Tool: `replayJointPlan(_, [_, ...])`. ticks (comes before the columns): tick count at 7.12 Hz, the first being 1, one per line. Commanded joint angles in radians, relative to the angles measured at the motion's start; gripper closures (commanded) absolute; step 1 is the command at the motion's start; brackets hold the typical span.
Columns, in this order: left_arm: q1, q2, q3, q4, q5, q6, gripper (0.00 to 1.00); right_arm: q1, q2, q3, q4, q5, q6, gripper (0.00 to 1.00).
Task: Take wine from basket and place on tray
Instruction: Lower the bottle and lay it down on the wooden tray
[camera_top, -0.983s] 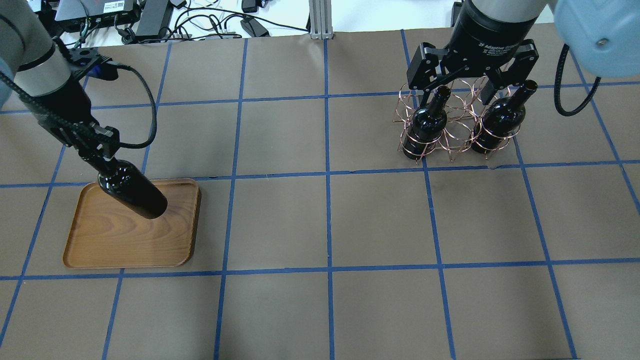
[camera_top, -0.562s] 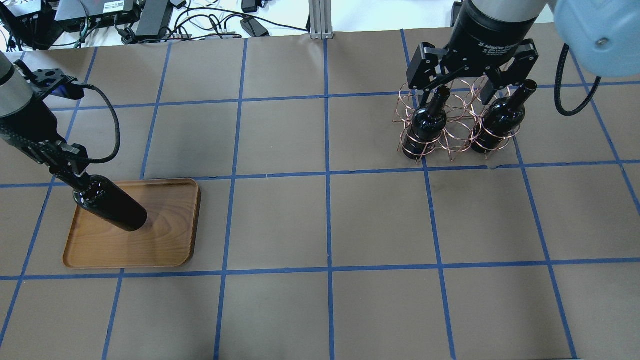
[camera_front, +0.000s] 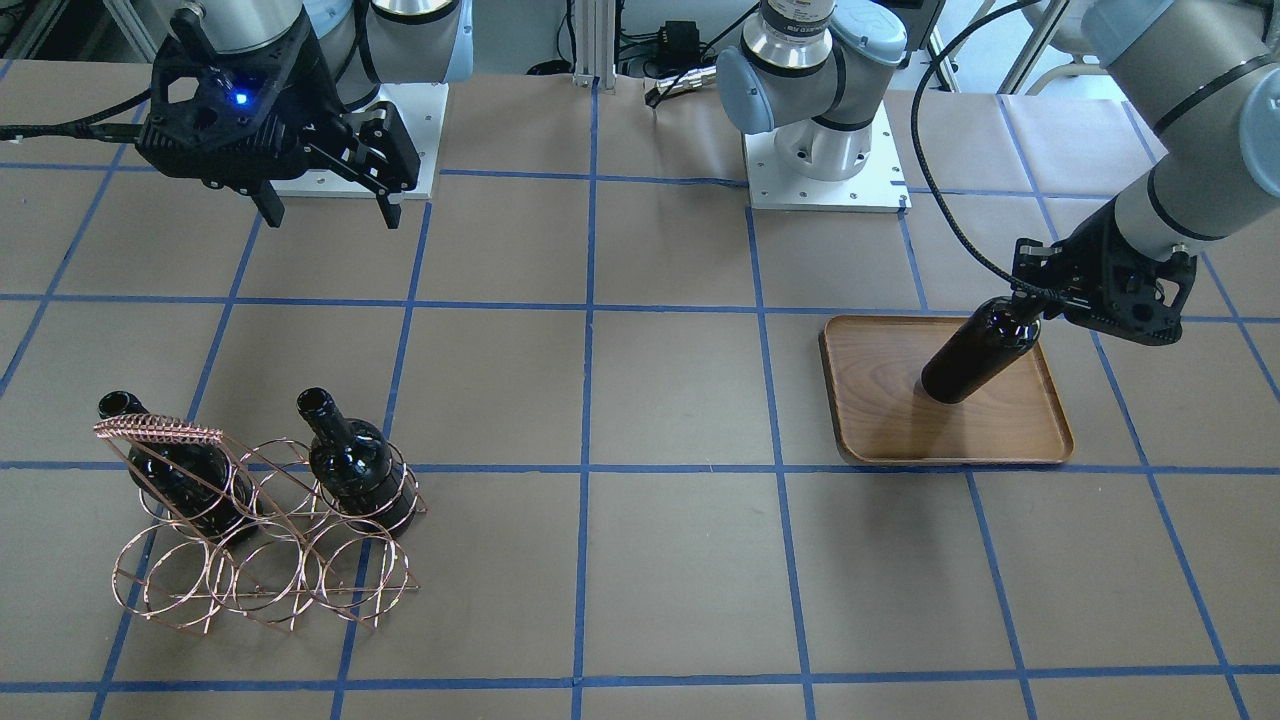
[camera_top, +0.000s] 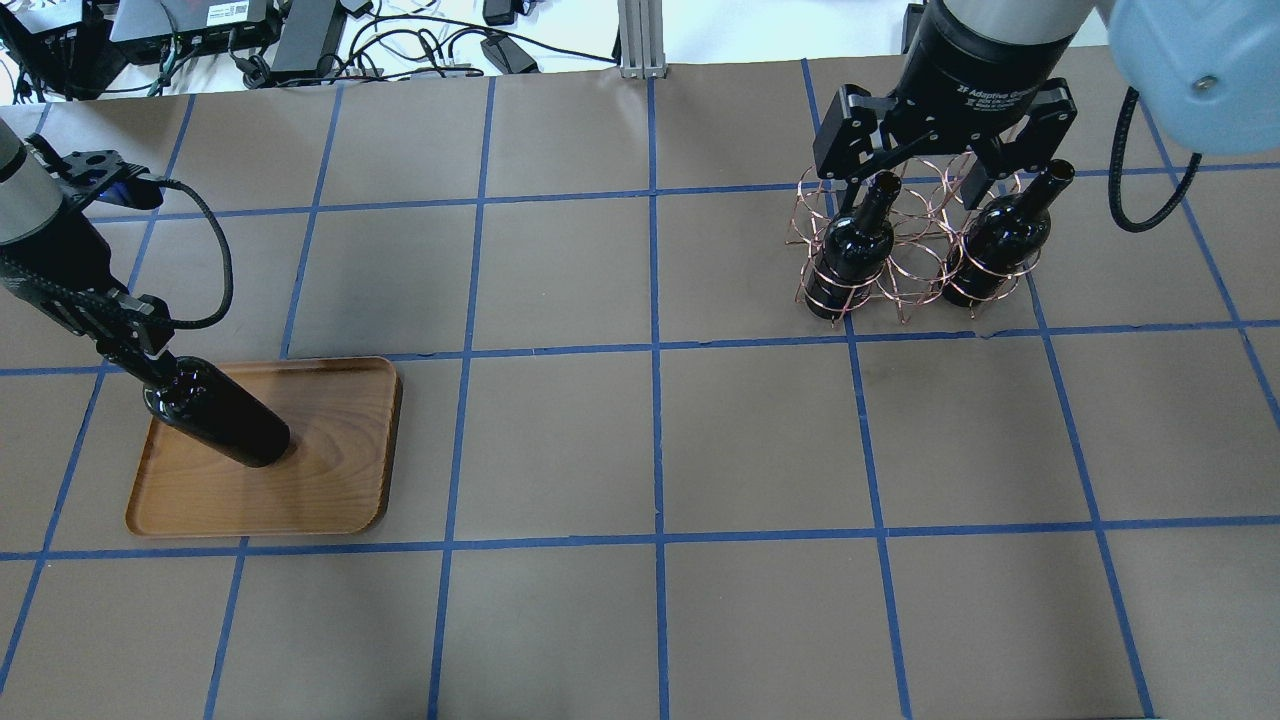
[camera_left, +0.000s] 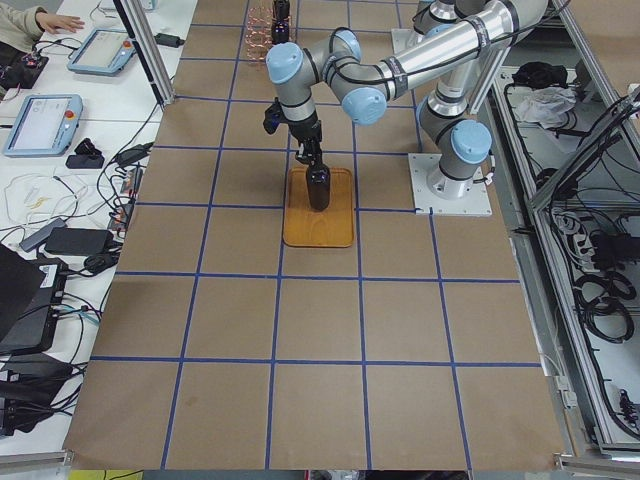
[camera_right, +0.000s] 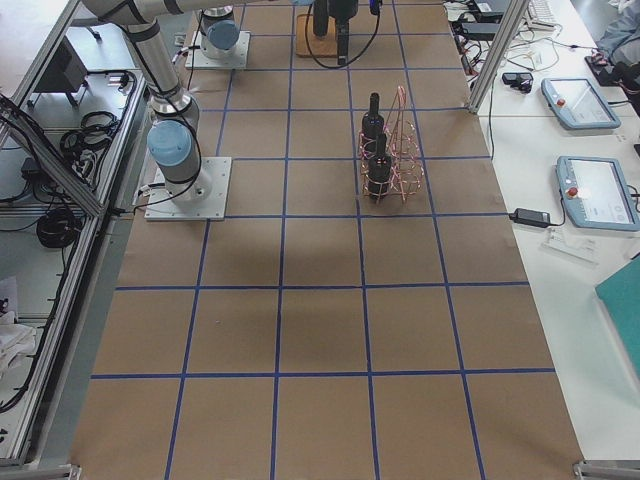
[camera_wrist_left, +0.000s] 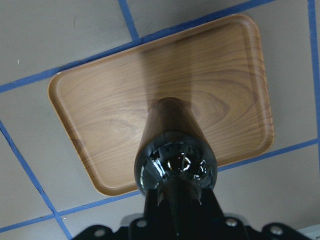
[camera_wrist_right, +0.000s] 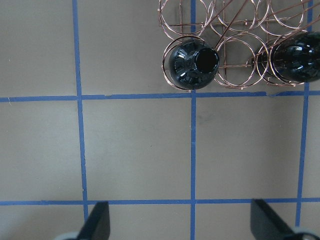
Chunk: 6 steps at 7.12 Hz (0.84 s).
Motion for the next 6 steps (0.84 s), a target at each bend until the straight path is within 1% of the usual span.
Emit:
replayJointPlan(1, [-0.002, -0.003, -0.005, 0.000, 0.001, -0.006, 0.78, 0.000, 0.000, 0.000, 0.000, 0.000, 0.000, 0.00])
replayJointPlan(2, [-0.002, -0.003, -0.005, 0.000, 0.004, -0.006, 0.50, 0.000, -0.002, 0.000, 0.000, 0.000, 0.000, 0.00])
replayJointPlan(3, [-0.002, 0.001, -0.005, 0.000, 0.004, -0.007, 0.25, 0.000, -0.003, 0.000, 0.000, 0.003, 0.000, 0.00])
replayJointPlan(4, [-0.002, 0.014, -0.003, 0.002, 0.001, -0.012, 0.08, 0.000, -0.003, 0.000, 0.000, 0.003, 0.002, 0.00])
replayJointPlan(5, [-0.007, 0.029, 0.009, -0.006, 0.002, -0.021, 0.00, 0.000, -0.003, 0.000, 0.000, 0.005, 0.000, 0.00])
replayJointPlan(6, [-0.013, 0.053, 0.020, -0.038, 0.002, -0.088, 0.00, 0.000, -0.003, 0.000, -0.002, 0.008, 0.002, 0.00])
